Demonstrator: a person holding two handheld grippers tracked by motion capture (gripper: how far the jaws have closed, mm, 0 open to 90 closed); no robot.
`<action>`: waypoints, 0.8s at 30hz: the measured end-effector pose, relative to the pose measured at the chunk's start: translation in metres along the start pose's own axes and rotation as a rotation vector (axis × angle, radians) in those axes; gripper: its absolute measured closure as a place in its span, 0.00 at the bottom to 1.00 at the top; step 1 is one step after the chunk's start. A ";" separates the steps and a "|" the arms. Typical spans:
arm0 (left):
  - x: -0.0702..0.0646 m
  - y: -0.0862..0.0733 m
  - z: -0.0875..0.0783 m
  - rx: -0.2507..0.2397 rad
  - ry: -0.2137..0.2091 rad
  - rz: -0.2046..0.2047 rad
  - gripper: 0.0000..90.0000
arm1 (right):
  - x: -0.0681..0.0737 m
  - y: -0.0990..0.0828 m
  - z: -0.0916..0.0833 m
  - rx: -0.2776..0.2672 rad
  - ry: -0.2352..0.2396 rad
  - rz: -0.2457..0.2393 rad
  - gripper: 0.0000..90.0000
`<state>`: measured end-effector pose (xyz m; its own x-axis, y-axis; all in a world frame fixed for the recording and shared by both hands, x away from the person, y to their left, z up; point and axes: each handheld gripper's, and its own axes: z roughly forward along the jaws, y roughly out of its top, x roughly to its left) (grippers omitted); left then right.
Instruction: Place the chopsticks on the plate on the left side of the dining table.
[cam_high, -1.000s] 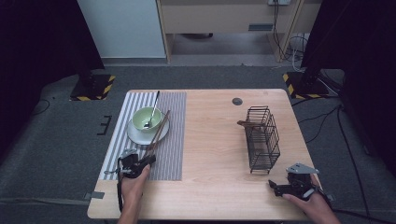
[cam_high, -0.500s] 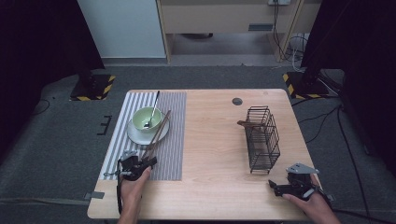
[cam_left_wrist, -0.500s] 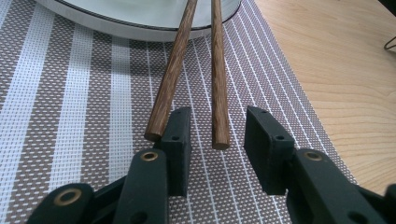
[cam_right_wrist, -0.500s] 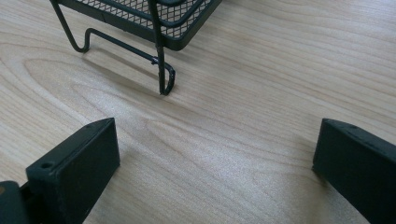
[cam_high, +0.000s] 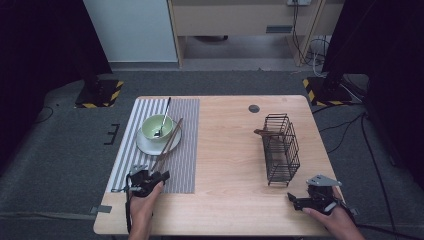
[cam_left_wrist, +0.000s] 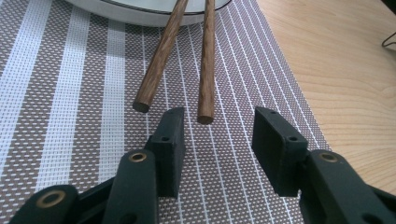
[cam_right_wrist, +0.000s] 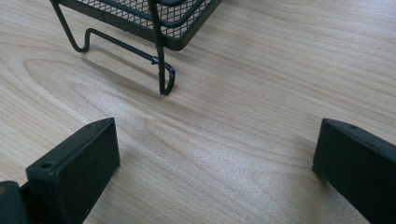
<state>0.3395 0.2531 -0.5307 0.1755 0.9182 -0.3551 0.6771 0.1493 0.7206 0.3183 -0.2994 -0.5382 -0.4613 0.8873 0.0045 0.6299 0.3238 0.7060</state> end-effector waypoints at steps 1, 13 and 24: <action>-0.001 0.000 0.000 -0.002 0.008 0.010 0.58 | 0.000 0.000 0.000 0.000 0.000 -0.001 0.01; 0.001 0.000 -0.003 0.008 0.043 -0.019 0.49 | 0.000 0.000 0.000 0.000 0.001 -0.001 0.01; 0.007 0.004 -0.008 -0.013 0.061 -0.029 0.42 | 0.000 0.000 0.000 0.000 0.001 -0.001 0.01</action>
<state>0.3371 0.2635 -0.5258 0.1119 0.9338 -0.3398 0.6716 0.1809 0.7184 0.3184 -0.2995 -0.5382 -0.4624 0.8867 0.0042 0.6294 0.3249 0.7059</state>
